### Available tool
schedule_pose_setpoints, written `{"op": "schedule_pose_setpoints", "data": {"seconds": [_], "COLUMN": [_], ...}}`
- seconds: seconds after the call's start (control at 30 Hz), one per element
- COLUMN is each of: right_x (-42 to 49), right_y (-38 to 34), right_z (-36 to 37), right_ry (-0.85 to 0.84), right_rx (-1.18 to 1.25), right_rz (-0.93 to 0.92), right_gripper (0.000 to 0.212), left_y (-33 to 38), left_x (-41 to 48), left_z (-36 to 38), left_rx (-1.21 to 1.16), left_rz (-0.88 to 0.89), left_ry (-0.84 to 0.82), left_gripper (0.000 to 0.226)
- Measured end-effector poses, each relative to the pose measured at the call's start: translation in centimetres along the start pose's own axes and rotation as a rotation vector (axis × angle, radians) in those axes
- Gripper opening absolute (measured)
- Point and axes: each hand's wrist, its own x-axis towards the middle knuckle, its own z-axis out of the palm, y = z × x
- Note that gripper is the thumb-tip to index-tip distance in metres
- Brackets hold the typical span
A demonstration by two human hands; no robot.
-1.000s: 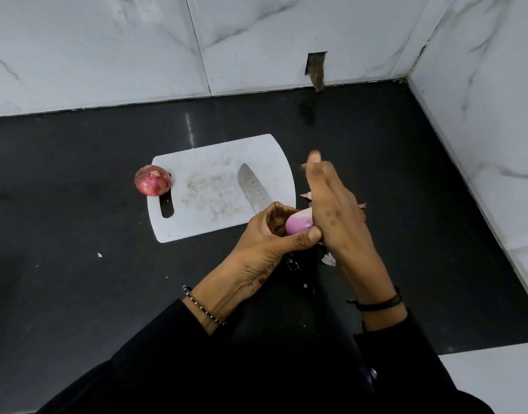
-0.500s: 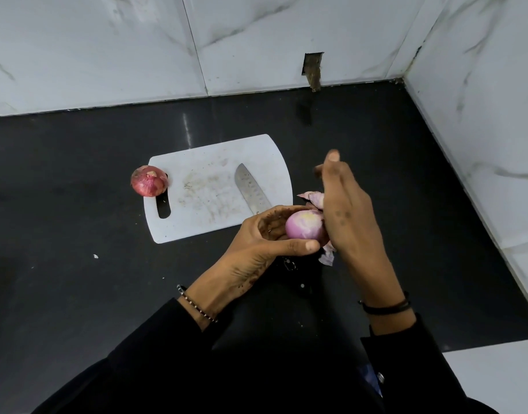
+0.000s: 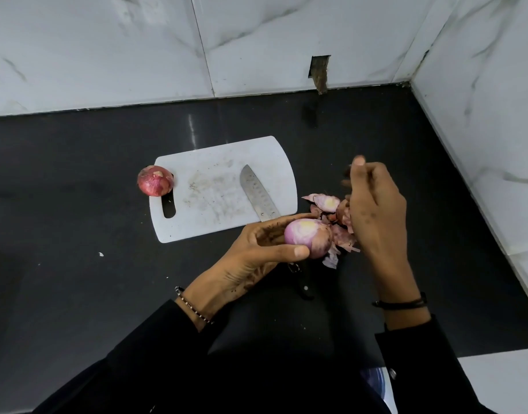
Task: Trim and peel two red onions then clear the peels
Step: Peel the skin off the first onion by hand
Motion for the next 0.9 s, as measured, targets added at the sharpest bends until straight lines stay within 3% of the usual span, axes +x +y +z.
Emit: {"op": "schedule_pose_setpoints", "data": {"seconds": [0.2, 0.43, 0.63, 0.9], "right_x": [-0.8, -2.7, -3.7, -4.3], "right_y": [0.7, -0.5, -1.7, -3.2], "right_z": [-1.3, -2.4, -2.8, -1.9], "right_ry": [-0.018, -0.133, -0.226, -0.374], "right_rx": [0.088, 0.135, 0.22, 0.267], "right_rz": [-0.057, -0.109, -0.115, -0.184], "right_gripper": [0.013, 0.01, 0.017, 0.044], "left_y": [-0.1, -0.4, -0.9, -0.8], "left_x": [0.7, 1.1, 1.4, 1.3], "left_z": [0.0, -0.8, -2.0, -3.0], "left_rx": [-0.276, -0.51, -0.619, -0.732], "left_rz": [-0.011, -0.013, 0.014, -0.04], "left_ry": [-0.016, -0.033, -0.056, -0.203], "left_gripper": [0.067, 0.067, 0.105, 0.068]}}
